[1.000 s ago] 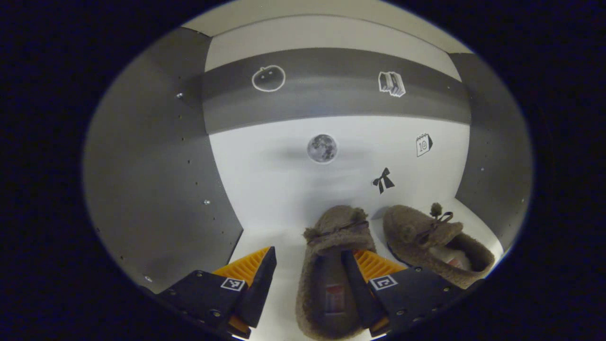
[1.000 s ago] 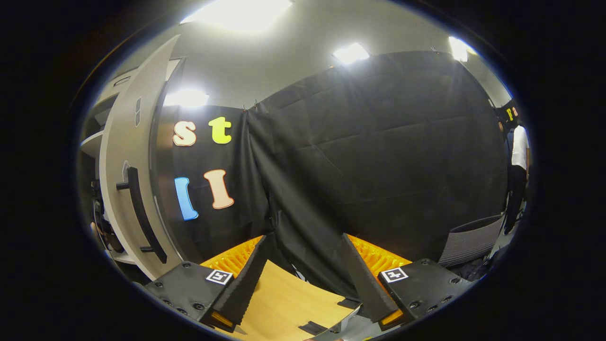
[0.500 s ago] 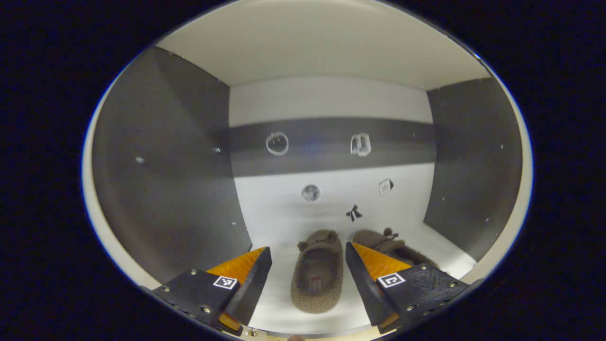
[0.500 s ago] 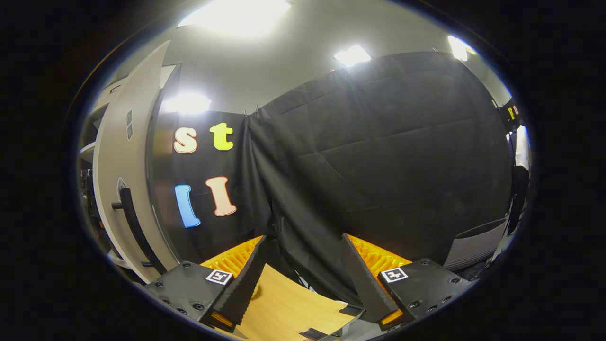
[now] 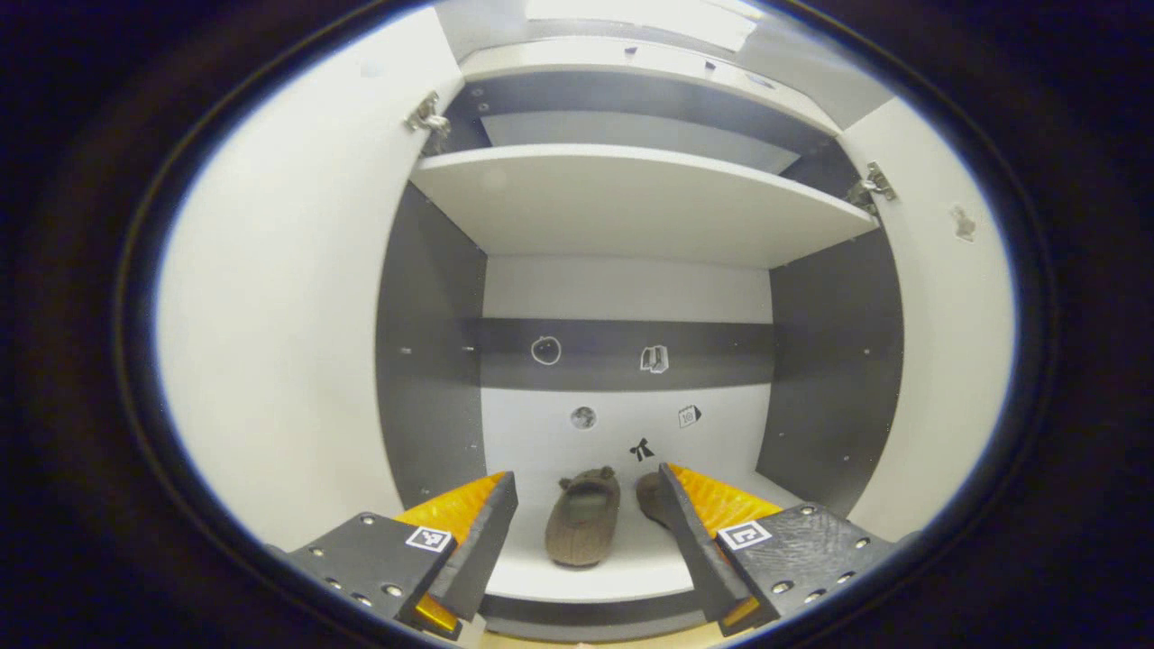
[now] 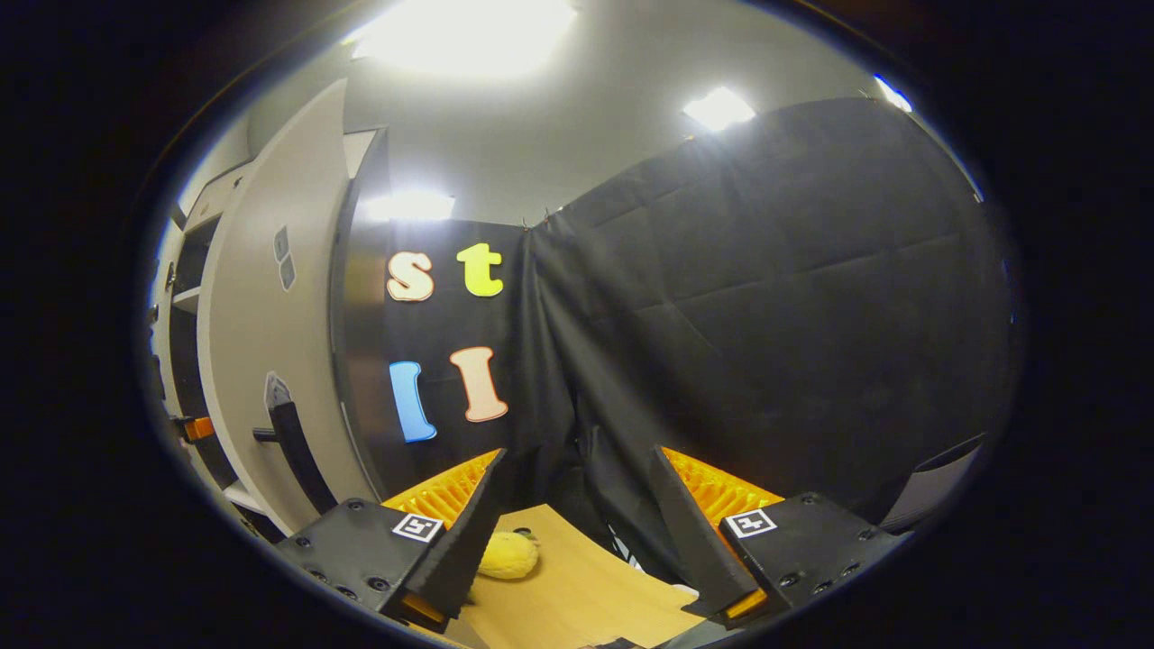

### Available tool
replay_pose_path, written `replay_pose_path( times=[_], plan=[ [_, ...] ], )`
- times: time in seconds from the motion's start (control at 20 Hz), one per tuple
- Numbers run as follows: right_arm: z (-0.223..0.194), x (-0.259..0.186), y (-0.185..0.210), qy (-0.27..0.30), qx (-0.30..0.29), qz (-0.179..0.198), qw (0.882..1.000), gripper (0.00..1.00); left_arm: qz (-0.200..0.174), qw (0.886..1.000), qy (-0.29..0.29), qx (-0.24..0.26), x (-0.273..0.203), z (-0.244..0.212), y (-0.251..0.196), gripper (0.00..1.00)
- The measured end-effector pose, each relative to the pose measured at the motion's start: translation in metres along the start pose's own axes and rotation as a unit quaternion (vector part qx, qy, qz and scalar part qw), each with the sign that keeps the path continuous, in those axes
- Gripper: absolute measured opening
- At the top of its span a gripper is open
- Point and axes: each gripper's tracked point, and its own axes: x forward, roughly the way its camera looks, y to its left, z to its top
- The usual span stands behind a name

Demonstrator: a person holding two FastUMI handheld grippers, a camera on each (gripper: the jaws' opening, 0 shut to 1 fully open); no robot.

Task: Grab one shoe with the right hand and put it into the shoe cabinet, grab the other shoe with the left hand and put it into the shoe cabinet; then close the right door with the right hand and the left door with the left hand.

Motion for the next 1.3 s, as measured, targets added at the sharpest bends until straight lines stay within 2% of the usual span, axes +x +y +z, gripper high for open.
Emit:
replay_pose_path(
  times=[0.2,0.3,0.5,0.55,0.6,0.75,0.8,0.95,1.0,1.05,1.1,1.25,1.3],
  plan=[
    [0.003,0.011,0.014,-0.002,0.006,0.035,0.999,0.97,0.015,1.000,-0.009,0.010,-0.050,-0.011,0.009,0.98],
    [0.005,0.015,0.014,-0.008,0.001,0.045,0.999,0.97,0.009,1.000,-0.009,0.002,-0.075,-0.017,0.000,0.98],
    [0.008,0.028,0.020,-0.015,0.000,0.072,0.997,0.97,-0.031,0.999,0.007,0.017,-0.101,-0.031,-0.025,0.98],
    [0.006,0.032,0.022,-0.010,0.007,0.080,0.997,0.92,-0.045,0.999,0.014,0.017,-0.105,-0.036,-0.033,0.98],
    [0.003,0.036,0.027,-0.004,0.015,0.089,0.996,0.97,-0.058,0.998,0.021,0.012,-0.109,-0.041,-0.043,0.99],
    [-0.007,0.039,0.049,0.021,0.039,0.129,0.991,0.98,-0.092,0.995,0.032,-0.002,-0.119,-0.050,-0.071,0.99],
    [-0.010,0.037,0.060,0.027,0.037,0.144,0.989,0.97,-0.101,0.994,0.034,-0.003,-0.122,-0.052,-0.078,0.90],
    [-0.025,0.028,0.086,0.046,0.009,0.180,0.983,0.97,-0.124,0.992,0.034,-0.007,-0.128,-0.051,-0.089,0.90],
    [-0.028,0.024,0.096,0.050,0.005,0.193,0.980,0.97,-0.128,0.991,0.038,-0.014,-0.131,-0.053,-0.091,0.90],
    [-0.026,0.021,0.096,0.047,-0.004,0.190,0.981,0.92,-0.124,0.991,0.044,-0.026,-0.138,-0.059,-0.092,0.90],
    [-0.023,0.022,0.097,0.040,-0.011,0.187,0.981,0.95,-0.122,0.990,0.052,-0.045,-0.145,-0.065,-0.092,0.90],
    [-0.030,0.020,0.099,0.052,-0.004,0.189,0.981,0.88,-0.109,0.988,0.066,-0.093,-0.160,-0.074,-0.083,0.90],
    [-0.030,0.019,0.101,0.055,-0.002,0.190,0.980,0.93,-0.104,0.988,0.068,-0.094,-0.164,-0.075,-0.078,0.91]
  ],
)
